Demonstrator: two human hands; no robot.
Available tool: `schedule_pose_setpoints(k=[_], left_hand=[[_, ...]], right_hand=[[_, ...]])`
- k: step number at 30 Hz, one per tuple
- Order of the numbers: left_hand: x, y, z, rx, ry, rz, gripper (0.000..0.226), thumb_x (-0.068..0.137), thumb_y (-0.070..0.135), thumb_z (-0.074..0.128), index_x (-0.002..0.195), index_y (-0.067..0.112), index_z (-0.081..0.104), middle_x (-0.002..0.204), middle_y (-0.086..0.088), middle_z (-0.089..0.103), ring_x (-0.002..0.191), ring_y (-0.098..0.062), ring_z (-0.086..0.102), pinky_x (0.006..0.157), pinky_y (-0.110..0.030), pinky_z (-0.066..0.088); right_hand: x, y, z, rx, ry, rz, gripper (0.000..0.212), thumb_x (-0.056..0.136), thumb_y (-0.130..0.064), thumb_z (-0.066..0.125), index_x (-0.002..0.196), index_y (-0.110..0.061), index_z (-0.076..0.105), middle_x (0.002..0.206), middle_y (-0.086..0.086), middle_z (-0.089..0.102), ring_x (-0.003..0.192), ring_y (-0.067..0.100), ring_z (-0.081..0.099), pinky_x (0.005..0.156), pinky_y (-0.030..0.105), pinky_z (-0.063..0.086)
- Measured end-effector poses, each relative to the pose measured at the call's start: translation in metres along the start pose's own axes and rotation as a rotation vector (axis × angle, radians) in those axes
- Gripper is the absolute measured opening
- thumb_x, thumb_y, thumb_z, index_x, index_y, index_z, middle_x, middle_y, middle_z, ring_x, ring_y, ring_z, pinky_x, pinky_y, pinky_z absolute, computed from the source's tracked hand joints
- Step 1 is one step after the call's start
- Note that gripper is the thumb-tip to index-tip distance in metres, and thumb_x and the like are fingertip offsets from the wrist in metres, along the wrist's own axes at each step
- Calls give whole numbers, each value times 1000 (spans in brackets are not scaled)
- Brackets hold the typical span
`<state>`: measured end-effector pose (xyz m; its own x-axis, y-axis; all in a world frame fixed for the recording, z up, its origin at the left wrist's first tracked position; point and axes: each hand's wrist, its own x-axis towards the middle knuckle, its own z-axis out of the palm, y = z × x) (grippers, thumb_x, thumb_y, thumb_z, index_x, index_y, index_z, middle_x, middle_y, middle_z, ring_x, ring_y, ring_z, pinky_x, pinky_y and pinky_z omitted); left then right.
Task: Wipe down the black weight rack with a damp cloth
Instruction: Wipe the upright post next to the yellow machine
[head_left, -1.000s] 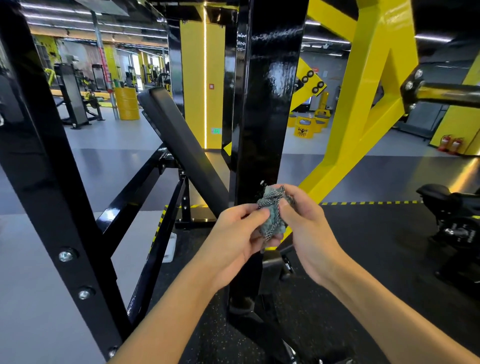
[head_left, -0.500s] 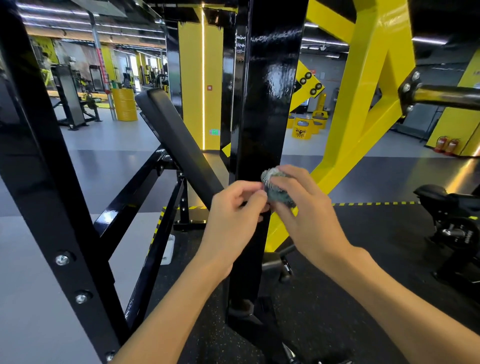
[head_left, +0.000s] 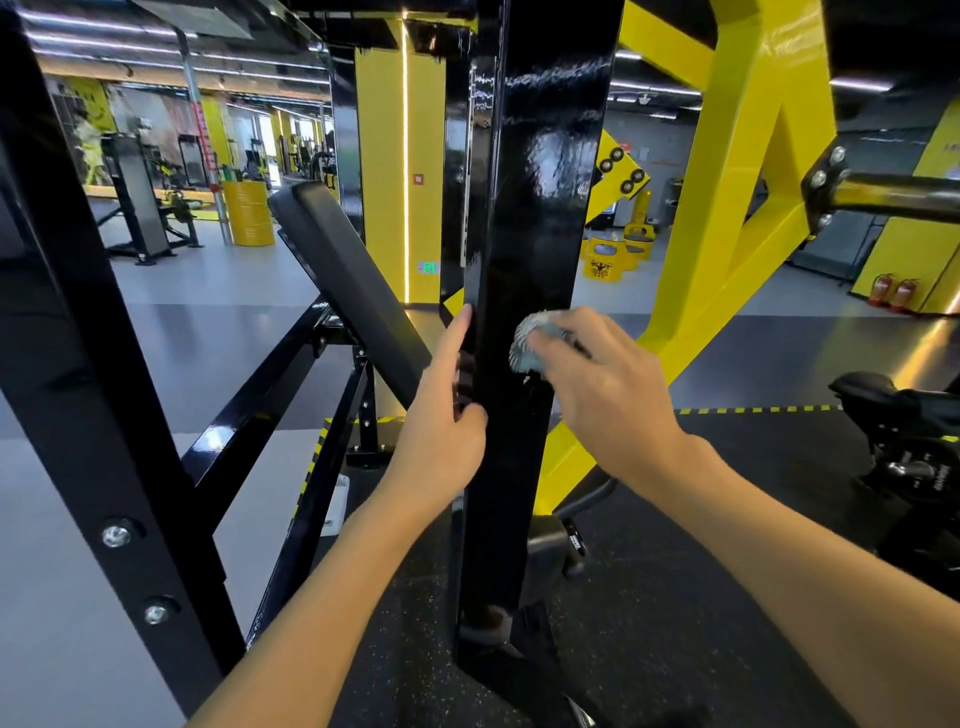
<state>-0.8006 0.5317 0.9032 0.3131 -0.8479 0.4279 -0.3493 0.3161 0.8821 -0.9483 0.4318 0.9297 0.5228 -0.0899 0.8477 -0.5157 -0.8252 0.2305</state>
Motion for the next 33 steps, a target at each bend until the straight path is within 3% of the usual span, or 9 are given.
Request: schedule_pose_setpoints(k=[2,6,10,15,19,23,28,31,33], left_hand=[[-3,-4,2,17,-30,-15,90,98,-7,48,153,53,12,134,11,50,115,6,54,102,-29,48],[-5,-11,1,72,-72,-36,96,96,-10,46,152,56,3,119,31,40,90,23,49,87,-20,48],[-7,-12,0,31,-101,-43,98,96,-11,47,152,57,3,132,28,38,108,14,54,95,-25,51],[-8,-10,-1,45,-123,-34,101,94,-14,44,152,56,1,136,34,27,109,27,43,91,-19,48],[-8,-13,-1,51,-128,-41,101,94,-13,46,152,56,0,128,36,30,100,23,49,90,-25,51],[-8,-17,-3,83,-136,-39,104,94,-14,47,151,57,-2,129,39,28,91,26,47,88,-21,48],[-4,-26,0,48,-119,4,112,89,-13,59,149,61,1,148,7,36,116,-9,58,99,-50,51],[-6,-30,-1,30,-127,27,106,86,-10,58,153,54,5,150,4,37,132,-15,49,108,-54,42],[-7,-32,-3,19,-137,4,104,87,-9,59,154,52,8,150,9,36,136,-8,44,112,-51,40]], right_hand=[[-2,-7,2,23,47,108,19,90,1,63,107,-1,68,100,15,60,80,32,61,52,42,53],[-25,-7,7,-122,-102,-188,20,91,0,55,105,-9,67,96,11,60,70,28,58,40,36,43],[-15,-1,13,-135,-107,83,13,103,-12,42,108,-18,53,101,4,59,83,24,60,52,39,48],[-26,-11,6,-122,-147,-161,14,86,1,64,94,-10,66,89,6,53,59,22,48,39,35,39],[-19,-20,8,-30,-102,126,12,91,-8,58,100,-8,66,98,7,56,71,22,57,47,36,48],[-33,-25,10,-47,-220,-131,19,80,4,68,91,-9,62,91,6,50,57,21,46,35,34,36],[7,-34,0,30,-23,175,10,90,-8,62,100,-8,66,95,8,55,64,22,54,45,37,47],[-2,-48,10,-44,-123,-139,13,86,-5,66,99,-8,65,93,7,54,65,20,52,45,32,43],[0,-37,6,-46,-125,-191,13,86,-4,65,98,-8,65,92,6,54,65,21,52,46,32,41]])
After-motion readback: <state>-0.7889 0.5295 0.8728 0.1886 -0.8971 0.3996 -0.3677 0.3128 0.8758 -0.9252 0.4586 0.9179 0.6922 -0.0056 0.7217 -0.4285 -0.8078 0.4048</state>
